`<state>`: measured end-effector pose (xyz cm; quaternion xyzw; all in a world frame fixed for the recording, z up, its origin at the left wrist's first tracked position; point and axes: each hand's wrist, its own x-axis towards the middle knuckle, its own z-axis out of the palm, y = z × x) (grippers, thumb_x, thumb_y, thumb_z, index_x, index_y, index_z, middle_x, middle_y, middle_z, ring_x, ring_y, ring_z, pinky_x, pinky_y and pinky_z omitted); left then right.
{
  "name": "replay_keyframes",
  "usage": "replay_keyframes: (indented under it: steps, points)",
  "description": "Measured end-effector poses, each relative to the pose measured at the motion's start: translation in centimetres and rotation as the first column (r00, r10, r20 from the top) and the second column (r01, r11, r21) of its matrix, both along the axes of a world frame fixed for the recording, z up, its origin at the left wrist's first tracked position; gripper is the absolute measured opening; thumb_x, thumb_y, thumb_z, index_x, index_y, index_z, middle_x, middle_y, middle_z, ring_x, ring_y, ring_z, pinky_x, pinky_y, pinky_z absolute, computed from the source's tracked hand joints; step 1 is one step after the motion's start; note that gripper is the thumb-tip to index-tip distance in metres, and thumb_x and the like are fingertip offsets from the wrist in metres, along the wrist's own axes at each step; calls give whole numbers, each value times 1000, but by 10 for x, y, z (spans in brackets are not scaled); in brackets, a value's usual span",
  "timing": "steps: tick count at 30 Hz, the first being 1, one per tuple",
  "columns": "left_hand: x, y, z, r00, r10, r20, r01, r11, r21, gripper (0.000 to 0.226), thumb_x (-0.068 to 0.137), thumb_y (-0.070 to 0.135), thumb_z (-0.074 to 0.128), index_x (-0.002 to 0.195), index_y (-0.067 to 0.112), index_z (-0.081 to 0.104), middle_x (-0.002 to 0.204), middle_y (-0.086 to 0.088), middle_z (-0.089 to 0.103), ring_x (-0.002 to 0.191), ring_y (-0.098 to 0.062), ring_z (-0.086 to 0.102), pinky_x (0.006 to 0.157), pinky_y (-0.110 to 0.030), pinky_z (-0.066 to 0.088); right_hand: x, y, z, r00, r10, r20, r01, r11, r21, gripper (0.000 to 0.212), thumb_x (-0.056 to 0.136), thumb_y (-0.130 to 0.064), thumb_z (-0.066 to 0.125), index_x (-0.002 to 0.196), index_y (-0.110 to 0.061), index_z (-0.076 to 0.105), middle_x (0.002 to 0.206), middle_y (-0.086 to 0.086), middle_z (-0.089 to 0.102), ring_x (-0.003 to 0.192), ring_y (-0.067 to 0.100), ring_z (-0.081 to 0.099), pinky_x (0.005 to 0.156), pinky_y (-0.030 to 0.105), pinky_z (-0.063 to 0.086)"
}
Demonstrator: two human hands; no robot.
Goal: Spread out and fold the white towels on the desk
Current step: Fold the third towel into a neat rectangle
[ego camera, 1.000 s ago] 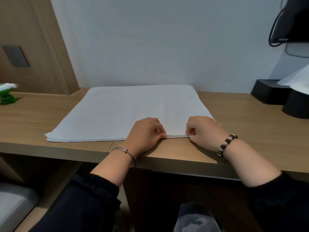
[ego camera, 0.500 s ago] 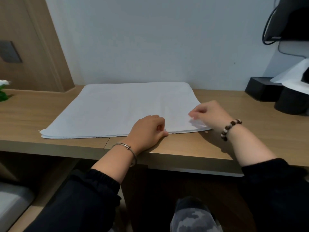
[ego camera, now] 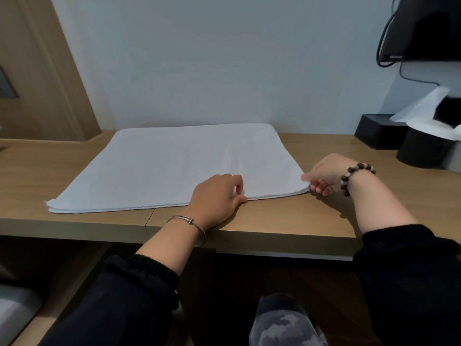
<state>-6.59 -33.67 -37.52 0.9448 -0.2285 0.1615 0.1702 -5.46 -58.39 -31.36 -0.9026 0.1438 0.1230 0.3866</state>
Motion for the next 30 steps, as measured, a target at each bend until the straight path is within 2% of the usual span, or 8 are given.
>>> replay_keyframes:
  steps: [4, 7, 12, 15, 20, 23, 27, 30]
  points:
    - [0, -1, 0, 1000, -1, 1, 1, 1000, 6, 15, 90, 44, 54, 85, 32, 47, 71, 18, 42, 71, -6, 43, 59, -22, 32, 0, -3, 1, 999, -6, -52, 13, 990, 138, 20, 92, -10, 58, 101, 8, 59, 66, 8, 55, 56, 14, 51, 51, 22, 47]
    - [-1, -1, 0, 1000, -3, -12, 3, 1000, 1, 14, 91, 43, 54, 86, 32, 47, 71, 18, 41, 69, -5, 42, 59, -19, 31, 2, -4, -1, 997, -9, -80, 23, 984, 178, 19, 92, -8, 58, 103, 7, 58, 67, 8, 56, 57, 14, 52, 49, 22, 48]
    - [-3, 2, 3, 1000, -20, -17, 19, 1000, -18, 13, 90, 40, 56, 84, 32, 49, 70, 17, 42, 66, -2, 41, 56, -18, 26, 7, -4, -4, 997, 16, -71, -11, 997, 82, 16, 88, -8, 64, 96, 6, 62, 68, 11, 61, 56, 16, 56, 48, 24, 50]
    - [-5, 3, 5, 999, -40, 15, 40, 999, -33, 8, 91, 33, 58, 84, 29, 55, 76, 14, 47, 71, -6, 46, 60, -20, 33, 9, -4, -8, 998, -8, -59, 10, 999, 39, 13, 87, -9, 65, 90, 3, 61, 67, 10, 61, 54, 15, 57, 47, 24, 51]
    - [-8, 6, 8, 977, -134, 166, 105, 979, 174, 20, 95, 27, 48, 97, 19, 66, 97, 4, 61, 90, -16, 55, 70, -28, 42, 12, -6, -16, 998, -59, -20, 60, 997, 38, 13, 87, -10, 63, 85, 3, 62, 58, 8, 61, 41, 12, 56, 39, 20, 46]
    - [-7, 8, 16, 976, -159, 152, 103, 942, 320, 30, 96, 29, 40, 102, 18, 68, 102, 2, 62, 92, -19, 57, 75, -32, 44, 14, -5, -17, 998, -66, -4, 66, 998, 16, 13, 86, -9, 62, 84, 3, 62, 54, 7, 61, 38, 11, 56, 39, 20, 46]
    - [-7, 4, 25, 975, -167, 143, 77, 869, 489, 29, 96, 23, 37, 97, 13, 64, 97, -2, 59, 86, -23, 56, 73, -35, 44, 14, -3, -20, 997, -79, 20, 79, 997, -12, 11, 85, -8, 61, 83, 3, 61, 57, 8, 60, 37, 11, 54, 39, 20, 45]
    - [-8, 6, 24, 969, -203, 142, 113, 873, 475, 28, 95, 22, 39, 91, 12, 65, 92, -2, 58, 81, -22, 53, 69, -33, 43, 15, 1, -22, 995, -86, 51, 89, 995, -47, 13, 85, -10, 59, 77, 1, 61, 55, 7, 61, 37, 11, 54, 39, 20, 45]
